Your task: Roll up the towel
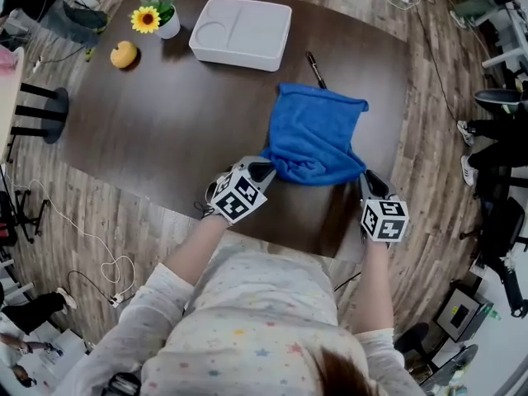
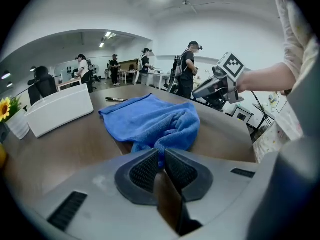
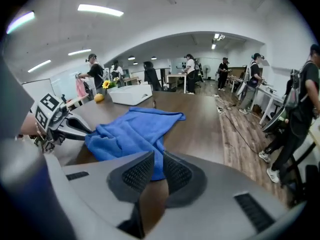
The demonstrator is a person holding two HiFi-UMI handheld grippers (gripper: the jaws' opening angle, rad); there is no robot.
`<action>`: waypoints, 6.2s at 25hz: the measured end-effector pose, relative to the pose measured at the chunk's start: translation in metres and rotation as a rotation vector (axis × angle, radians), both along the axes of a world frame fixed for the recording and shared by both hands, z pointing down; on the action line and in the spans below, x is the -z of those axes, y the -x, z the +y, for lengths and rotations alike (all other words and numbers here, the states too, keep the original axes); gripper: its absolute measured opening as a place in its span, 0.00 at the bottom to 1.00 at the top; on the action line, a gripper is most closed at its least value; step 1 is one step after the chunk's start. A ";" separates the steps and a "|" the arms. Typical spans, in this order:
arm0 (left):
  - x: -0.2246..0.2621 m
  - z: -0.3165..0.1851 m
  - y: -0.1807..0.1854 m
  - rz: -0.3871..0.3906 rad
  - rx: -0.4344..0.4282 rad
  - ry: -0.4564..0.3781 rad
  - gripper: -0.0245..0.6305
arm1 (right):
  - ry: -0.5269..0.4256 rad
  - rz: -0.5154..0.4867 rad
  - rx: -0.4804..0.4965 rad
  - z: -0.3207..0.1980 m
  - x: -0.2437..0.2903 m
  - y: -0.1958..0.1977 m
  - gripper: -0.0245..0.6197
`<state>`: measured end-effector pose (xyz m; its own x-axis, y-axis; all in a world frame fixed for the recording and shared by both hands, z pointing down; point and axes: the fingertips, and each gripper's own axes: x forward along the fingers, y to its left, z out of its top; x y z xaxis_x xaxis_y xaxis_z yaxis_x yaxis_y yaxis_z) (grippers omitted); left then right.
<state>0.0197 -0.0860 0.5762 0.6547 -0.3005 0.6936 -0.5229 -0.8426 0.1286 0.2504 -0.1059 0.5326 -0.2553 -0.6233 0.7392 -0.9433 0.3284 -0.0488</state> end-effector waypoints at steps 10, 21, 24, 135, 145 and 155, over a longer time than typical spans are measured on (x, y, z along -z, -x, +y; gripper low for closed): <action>-0.007 0.002 0.002 -0.032 -0.034 -0.013 0.19 | 0.092 -0.147 0.205 0.041 -0.018 0.077 0.20; -0.013 0.003 -0.003 -0.078 -0.083 0.020 0.10 | 0.103 -0.046 0.328 0.031 -0.035 0.106 0.07; 0.001 0.018 0.000 -0.022 -0.068 0.069 0.10 | 0.098 -0.064 0.334 0.037 -0.021 0.099 0.06; -0.013 0.084 0.019 -0.141 0.258 -0.164 0.30 | -0.110 -0.286 0.429 0.140 0.106 0.132 0.07; 0.024 0.136 -0.029 0.000 -0.052 -0.186 0.06 | -0.160 -0.146 0.373 0.155 0.114 0.069 0.07; 0.072 0.181 0.000 0.034 -0.042 -0.193 0.06 | -0.074 -0.080 0.448 0.190 0.083 0.048 0.07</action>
